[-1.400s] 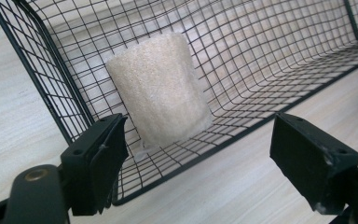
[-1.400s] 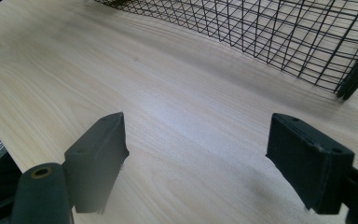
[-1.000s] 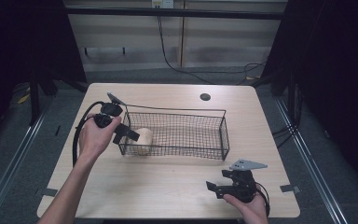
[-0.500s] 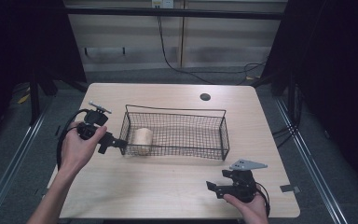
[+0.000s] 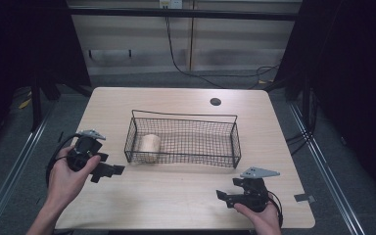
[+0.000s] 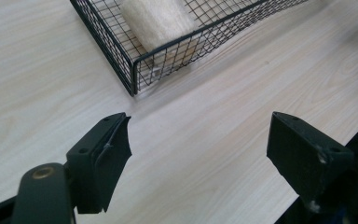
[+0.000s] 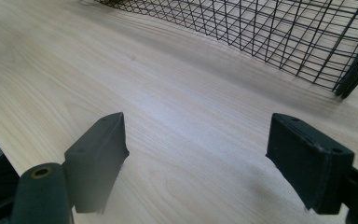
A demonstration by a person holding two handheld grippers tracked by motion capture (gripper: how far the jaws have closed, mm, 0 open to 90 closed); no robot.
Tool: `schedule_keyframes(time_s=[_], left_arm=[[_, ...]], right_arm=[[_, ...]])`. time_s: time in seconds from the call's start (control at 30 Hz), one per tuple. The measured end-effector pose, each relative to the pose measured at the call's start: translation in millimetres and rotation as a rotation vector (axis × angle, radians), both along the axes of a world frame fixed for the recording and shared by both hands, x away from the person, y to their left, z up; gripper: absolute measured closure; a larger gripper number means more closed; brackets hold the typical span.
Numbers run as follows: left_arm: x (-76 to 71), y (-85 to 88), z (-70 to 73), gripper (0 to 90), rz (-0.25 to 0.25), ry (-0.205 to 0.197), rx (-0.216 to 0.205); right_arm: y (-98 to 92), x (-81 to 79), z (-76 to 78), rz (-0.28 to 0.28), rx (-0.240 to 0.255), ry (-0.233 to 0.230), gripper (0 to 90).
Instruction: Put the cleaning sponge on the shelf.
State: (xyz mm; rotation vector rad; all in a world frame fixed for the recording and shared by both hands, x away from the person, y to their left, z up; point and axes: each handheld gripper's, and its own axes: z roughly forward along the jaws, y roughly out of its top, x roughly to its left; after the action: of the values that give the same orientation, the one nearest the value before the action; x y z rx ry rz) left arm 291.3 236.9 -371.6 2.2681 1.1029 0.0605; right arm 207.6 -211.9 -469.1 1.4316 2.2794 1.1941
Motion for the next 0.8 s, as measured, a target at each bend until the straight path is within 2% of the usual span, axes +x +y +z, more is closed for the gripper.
schedule_keyframes(time_s=[0.07,0.1,0.13,0.17,0.2,0.33,0.4,0.53,0.67,0.77,0.8], left_arm=[[-4.8,3.7,-6.6,21.1,0.021,0.008,-0.017],[-4.8,3.7,-6.6,21.1,0.021,0.008,-0.017],[-7.5,6.2,-14.3,21.1,0.027,0.027,-0.024],[-7.5,6.2,-14.3,21.1,0.027,0.027,-0.024],[-10.4,7.0,-20.4,21.1,0.022,0.036,-0.036],[-20.7,5.5,-31.6,21.1,0.017,0.045,-0.027],[-27.1,4.7,-36.9,21.0,0.021,0.035,-0.014],[-38.2,1.3,-47.0,21.0,0.018,0.044,0.007],[-48.4,4.9,-60.2,21.1,0.032,0.032,-0.021],[-51.1,8.2,-67.2,21.1,0.032,0.023,-0.017],[-52.2,12.5,-75.1,21.1,0.036,0.009,-0.026]], right_arm=[[0.0,-0.5,0.1,-0.003,0.000,0.003,19.6],[0.0,-0.5,0.1,-0.003,0.000,0.003,19.6],[0.1,-0.3,-0.1,-0.004,0.000,0.004,19.6],[0.1,-0.3,-0.1,-0.004,0.000,0.004,19.6],[0.5,0.1,-0.4,-0.005,-0.001,0.005,19.6],[1.5,0.1,-0.7,-0.002,-0.002,0.008,19.6],[1.5,0.8,-1.2,-0.003,-0.002,0.011,19.6],[1.9,0.7,-1.3,0.000,-0.002,0.005,19.6],[5.3,0.1,-2.1,-0.005,-0.003,-0.003,19.9],[5.6,0.3,-2.5,-0.002,-0.011,0.002,20.0],[5.1,0.9,-3.4,-0.006,-0.011,0.002,20.0]])
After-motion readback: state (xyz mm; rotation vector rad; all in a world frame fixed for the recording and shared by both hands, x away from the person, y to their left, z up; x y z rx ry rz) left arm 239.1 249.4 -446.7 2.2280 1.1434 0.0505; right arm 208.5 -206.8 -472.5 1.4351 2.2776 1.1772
